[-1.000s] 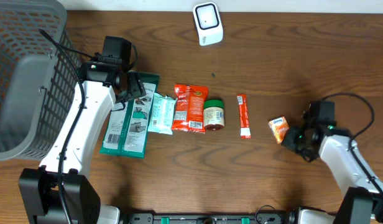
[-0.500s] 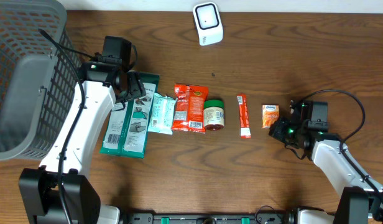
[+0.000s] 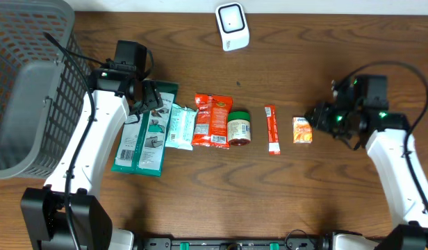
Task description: Scan the item barcode
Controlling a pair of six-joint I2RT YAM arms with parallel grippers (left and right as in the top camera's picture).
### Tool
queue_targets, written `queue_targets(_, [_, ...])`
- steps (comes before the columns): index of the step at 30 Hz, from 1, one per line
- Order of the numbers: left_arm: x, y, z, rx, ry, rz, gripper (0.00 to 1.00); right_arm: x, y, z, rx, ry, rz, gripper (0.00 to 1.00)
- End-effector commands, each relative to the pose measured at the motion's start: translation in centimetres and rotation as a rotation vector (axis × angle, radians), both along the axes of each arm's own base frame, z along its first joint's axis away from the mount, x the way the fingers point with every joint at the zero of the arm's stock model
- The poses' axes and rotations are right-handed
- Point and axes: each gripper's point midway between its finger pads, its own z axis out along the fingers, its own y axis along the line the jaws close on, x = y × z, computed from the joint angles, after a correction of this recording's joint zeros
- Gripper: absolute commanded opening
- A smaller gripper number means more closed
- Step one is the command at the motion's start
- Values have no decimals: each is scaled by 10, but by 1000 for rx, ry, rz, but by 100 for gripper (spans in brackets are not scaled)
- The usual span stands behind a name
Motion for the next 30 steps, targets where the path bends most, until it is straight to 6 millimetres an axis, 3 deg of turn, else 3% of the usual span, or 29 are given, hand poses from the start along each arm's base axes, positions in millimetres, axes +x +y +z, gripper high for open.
queue_targets(1, [-1,1,-2,8,8,-4,84,4,-14,1,-56,-18,34,42])
queue_targets(5, [-1,1,-2,8,8,-4,84,7,-22,-26,-75,34,85,43])
queue_targets(8, [-1,1,-2,8,8,-4,84,17,-23,-47,-104,26,176,57])
queue_targets(11, [-1,1,-2,8,8,-4,84,23,-17,-66,-62,45,208,63])
queue_targets(17, [-1,1,-2,8,8,-4,84,11,-18,-87,-63,113,228,45])
queue_targets(30, [-1,1,-2,8,8,-4,84,-4,-24,-110,-10,208,221,32])
